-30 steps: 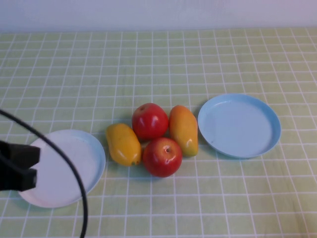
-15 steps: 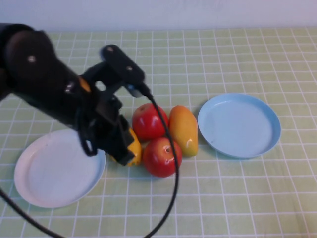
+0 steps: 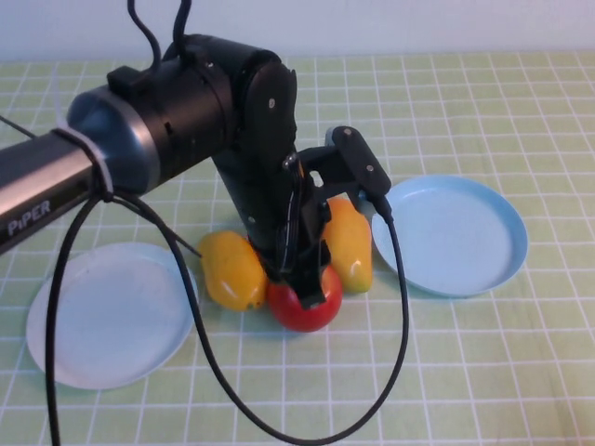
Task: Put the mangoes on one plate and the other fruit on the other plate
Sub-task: Put one type of fruit in the left plate
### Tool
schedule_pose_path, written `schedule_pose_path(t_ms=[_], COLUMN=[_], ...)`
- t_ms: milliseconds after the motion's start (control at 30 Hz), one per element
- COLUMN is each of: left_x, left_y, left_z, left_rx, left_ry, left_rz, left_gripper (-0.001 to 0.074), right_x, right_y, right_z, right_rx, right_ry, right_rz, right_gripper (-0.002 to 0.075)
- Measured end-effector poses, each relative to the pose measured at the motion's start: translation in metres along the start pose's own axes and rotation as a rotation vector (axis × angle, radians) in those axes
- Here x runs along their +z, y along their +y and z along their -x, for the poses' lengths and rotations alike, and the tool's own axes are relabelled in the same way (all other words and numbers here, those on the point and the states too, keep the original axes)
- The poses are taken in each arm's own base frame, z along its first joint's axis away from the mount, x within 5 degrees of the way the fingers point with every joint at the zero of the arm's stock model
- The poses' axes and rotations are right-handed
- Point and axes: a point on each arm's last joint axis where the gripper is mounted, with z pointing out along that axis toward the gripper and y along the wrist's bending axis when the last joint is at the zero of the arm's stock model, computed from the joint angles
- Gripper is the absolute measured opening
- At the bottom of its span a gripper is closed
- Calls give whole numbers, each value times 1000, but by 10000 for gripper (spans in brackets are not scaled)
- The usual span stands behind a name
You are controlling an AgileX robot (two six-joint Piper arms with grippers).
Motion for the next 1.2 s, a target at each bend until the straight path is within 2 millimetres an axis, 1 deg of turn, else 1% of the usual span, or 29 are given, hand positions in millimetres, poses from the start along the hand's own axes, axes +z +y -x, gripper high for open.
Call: schedule_pose_path(t_ms=[67, 133, 200, 267, 400, 467, 767, 933, 1033, 1100, 1200], left_x=[-1, -1, 0, 6, 25, 31, 33, 35, 40, 45, 46], left_y=[2, 4, 4, 3, -1, -2, 2, -1, -1, 0, -2], left_z=[2, 4, 5, 8, 14, 16, 24, 25, 25, 25, 25], left_rx=[23, 48, 98, 141, 213, 250, 321, 330, 330, 301, 278], left_ry=[-4, -2, 25, 57, 99, 109, 65, 74, 87, 95, 99], left_rz=[12, 42, 85, 108, 96, 96, 172, 164, 153, 147, 142], left_gripper=[261, 402, 474, 508, 528, 530, 533, 533, 533, 533, 533], right_x=[0, 0, 0, 0, 0, 0, 0, 0, 0, 0, 0], right_y=[0, 0, 0, 0, 0, 0, 0, 0, 0, 0, 0], right_z=[0, 0, 0, 0, 0, 0, 0, 0, 0, 0, 0], right_rx=[0, 0, 0, 0, 0, 0, 0, 0, 0, 0, 0], right_ry=[0, 0, 0, 0, 0, 0, 0, 0, 0, 0, 0], right_rz=[0, 0, 0, 0, 0, 0, 0, 0, 0, 0, 0], right_gripper=[-16, -16, -16, -16, -17, -16, -16, -17, -16, -17, -17])
